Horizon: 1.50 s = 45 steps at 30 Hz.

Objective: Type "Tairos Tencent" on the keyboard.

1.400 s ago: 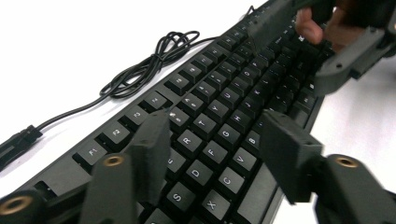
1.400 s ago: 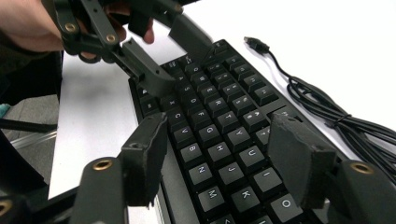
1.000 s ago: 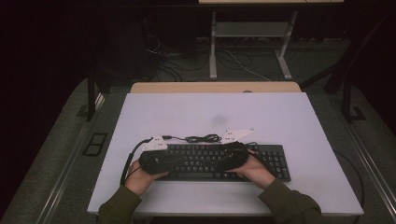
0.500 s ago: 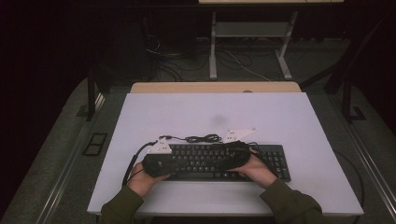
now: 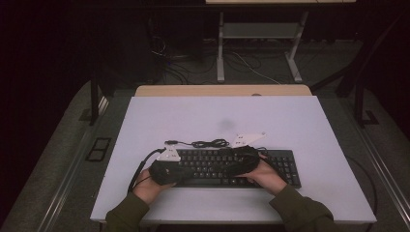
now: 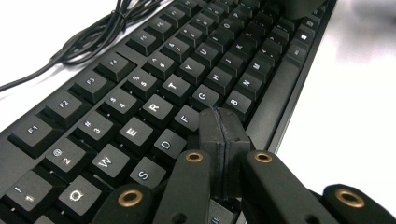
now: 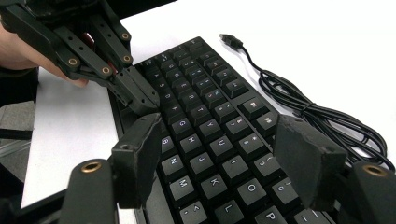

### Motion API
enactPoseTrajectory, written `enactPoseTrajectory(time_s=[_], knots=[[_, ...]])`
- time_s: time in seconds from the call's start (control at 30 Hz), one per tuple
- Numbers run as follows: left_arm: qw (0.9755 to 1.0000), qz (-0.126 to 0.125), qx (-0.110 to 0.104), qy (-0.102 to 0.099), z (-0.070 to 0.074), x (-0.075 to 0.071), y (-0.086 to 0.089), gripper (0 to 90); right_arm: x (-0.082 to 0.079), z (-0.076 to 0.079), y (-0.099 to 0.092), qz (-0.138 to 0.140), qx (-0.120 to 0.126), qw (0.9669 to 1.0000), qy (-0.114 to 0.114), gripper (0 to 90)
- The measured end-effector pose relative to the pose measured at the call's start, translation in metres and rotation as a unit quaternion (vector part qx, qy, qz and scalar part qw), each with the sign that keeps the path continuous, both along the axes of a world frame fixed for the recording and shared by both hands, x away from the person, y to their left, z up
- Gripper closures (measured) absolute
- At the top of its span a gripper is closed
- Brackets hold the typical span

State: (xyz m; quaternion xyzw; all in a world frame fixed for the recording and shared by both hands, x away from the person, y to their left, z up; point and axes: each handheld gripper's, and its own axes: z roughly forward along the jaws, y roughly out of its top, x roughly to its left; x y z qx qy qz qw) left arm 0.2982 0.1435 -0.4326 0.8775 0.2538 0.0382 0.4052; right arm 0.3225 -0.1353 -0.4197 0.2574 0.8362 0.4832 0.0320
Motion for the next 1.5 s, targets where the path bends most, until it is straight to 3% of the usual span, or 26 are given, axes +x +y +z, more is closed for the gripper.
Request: enactPoseTrajectory(time_s=[0.13, 0.17, 0.37, 0.87, 1.5], knots=[[1.0000, -0.001, 0.000, 0.002, -0.001, 0.000, -0.001, 89.0, 0.000, 0.000, 0.000, -0.001, 0.001, 1.0000, 0.000, 31.9], [0.9999, -0.002, 0.010, 0.000, -0.002, -0.001, -0.002, 89.0, 0.000, 0.000, 0.000, -0.001, 0.000, 1.0000, -0.001, 31.9], [1.0000, -0.004, 0.007, 0.001, -0.001, 0.000, -0.001, 89.0, 0.000, 0.001, 0.000, -0.002, 0.002, 1.0000, 0.000, 31.9], [0.9999, 0.001, -0.016, -0.004, 0.007, 0.000, 0.001, 88.5, 0.000, 0.000, 0.000, 0.000, -0.001, 1.0000, -0.002, 31.8], [0.9990, 0.024, -0.038, -0.009, 0.016, 0.009, 0.009, 51.3, 0.001, 0.000, -0.001, -0.003, 0.003, 1.0000, 0.002, 31.7]])
